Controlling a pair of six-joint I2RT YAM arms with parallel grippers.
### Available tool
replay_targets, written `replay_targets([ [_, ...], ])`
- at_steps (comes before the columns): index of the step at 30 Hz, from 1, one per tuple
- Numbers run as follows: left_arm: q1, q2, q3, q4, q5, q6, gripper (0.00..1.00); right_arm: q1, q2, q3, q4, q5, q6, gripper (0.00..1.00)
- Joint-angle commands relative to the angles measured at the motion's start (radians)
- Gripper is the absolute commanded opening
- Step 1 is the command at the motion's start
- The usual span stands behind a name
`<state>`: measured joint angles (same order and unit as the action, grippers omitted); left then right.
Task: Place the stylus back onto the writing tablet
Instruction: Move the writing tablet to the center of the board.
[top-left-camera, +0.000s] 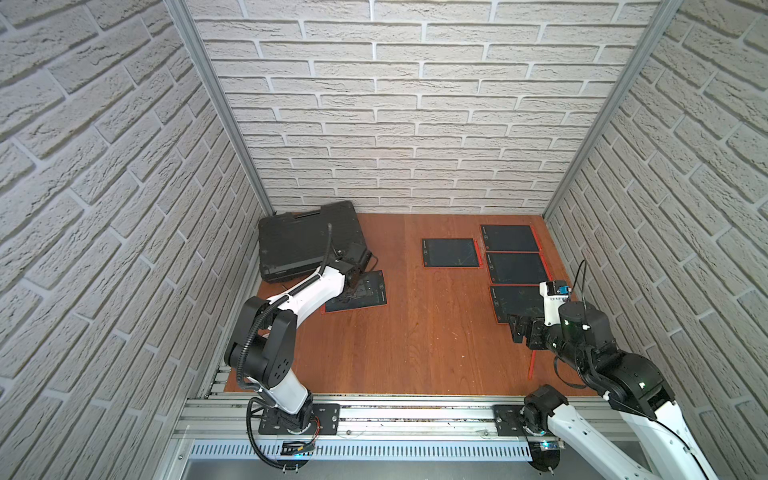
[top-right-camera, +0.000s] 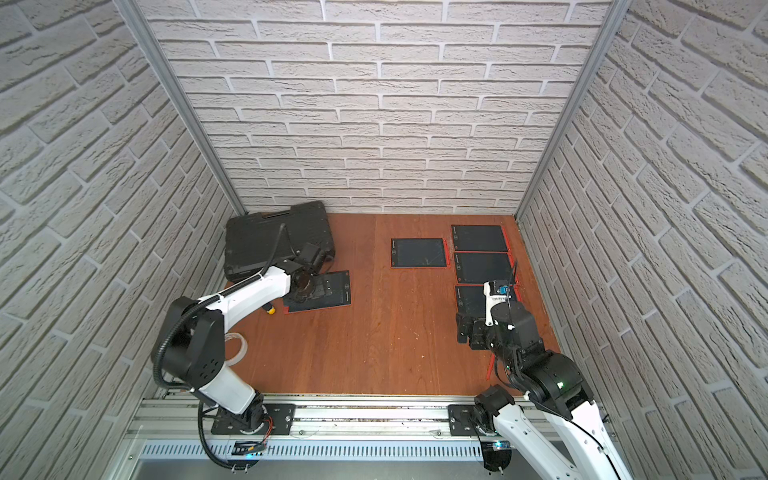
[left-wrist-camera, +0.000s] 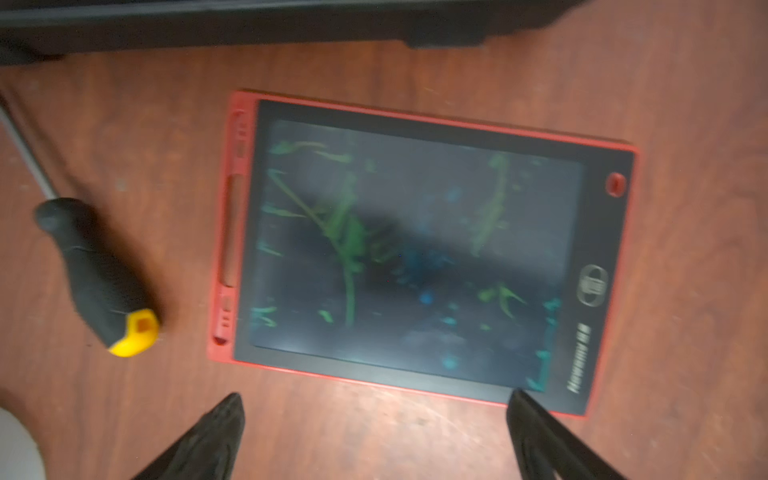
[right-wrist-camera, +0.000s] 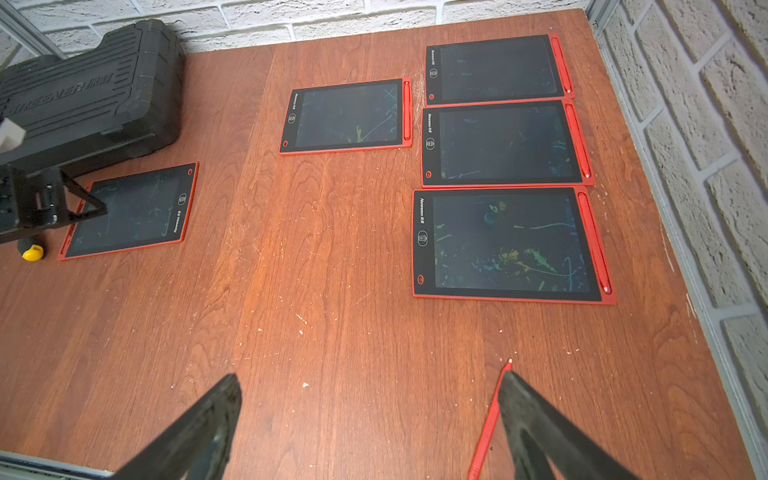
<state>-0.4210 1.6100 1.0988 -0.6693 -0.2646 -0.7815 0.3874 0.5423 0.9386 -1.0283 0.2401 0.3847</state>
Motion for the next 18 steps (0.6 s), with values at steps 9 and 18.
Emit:
replay_targets([
  [9,0.226,-0.031,-0.109,0.182,0.168,0.179,0.98,-0.005,0.009,-0.007,0.040,-0.002,-0.005,0.95],
  [18,0.320,0.042,-0.102,0.283,0.274,0.217,0.98,-0.005,0.012,-0.007,0.039,0.001,-0.004,0.95],
])
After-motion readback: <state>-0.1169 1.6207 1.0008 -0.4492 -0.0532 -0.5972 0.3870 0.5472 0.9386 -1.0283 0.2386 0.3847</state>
